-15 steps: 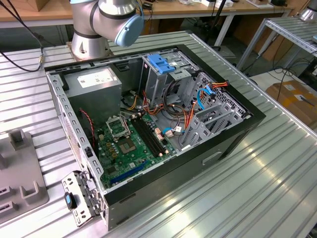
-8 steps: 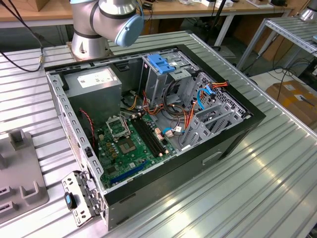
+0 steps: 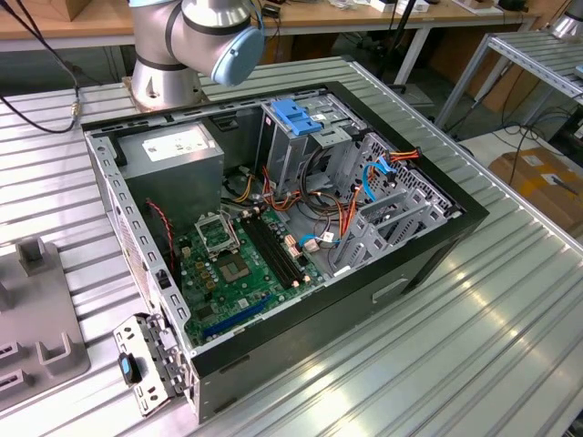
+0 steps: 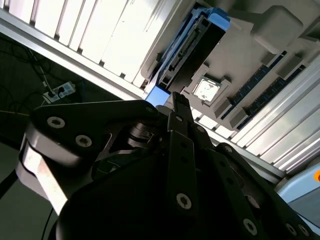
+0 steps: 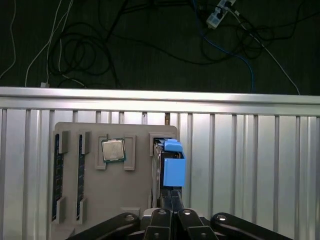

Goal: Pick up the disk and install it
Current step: 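Pick up the disk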

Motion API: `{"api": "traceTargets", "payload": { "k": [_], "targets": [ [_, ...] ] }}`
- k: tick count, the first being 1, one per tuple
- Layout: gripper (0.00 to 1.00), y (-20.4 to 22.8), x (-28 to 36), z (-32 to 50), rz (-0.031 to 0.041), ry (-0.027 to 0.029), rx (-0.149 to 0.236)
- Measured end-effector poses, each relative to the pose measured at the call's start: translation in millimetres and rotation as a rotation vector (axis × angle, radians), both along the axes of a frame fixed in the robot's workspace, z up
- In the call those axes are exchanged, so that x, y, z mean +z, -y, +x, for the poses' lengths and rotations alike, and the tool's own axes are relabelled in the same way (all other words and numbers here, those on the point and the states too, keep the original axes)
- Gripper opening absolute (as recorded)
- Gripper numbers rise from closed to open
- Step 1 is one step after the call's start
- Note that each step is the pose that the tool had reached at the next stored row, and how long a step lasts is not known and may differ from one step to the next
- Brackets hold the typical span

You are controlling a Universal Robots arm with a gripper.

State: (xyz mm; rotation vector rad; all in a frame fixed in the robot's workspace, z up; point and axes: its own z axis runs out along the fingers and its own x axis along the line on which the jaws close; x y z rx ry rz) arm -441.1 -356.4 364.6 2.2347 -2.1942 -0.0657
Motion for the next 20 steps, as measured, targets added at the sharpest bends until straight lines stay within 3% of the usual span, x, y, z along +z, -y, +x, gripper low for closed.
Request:
{"api": "traceTargets", "payload": {
  "k": [4, 8, 10, 17, 20],
  "targets": [
    [0.11, 0.1, -0.2, 0.0, -0.0001, 0.0016, 0.000],
    [0.11, 0.0, -1.3, -0.3, 0.0000, 0.0266, 0.000],
    [0.11, 0.0, -1.7, -0.2, 0.0000, 0.0324, 0.000],
    [0.11, 0.0, -2.6, 1.8, 0.0000, 0.0331, 0.000],
    [0.11, 0.1, -7.2, 1.9, 0.0001, 0.0377, 0.000]
  ]
}}
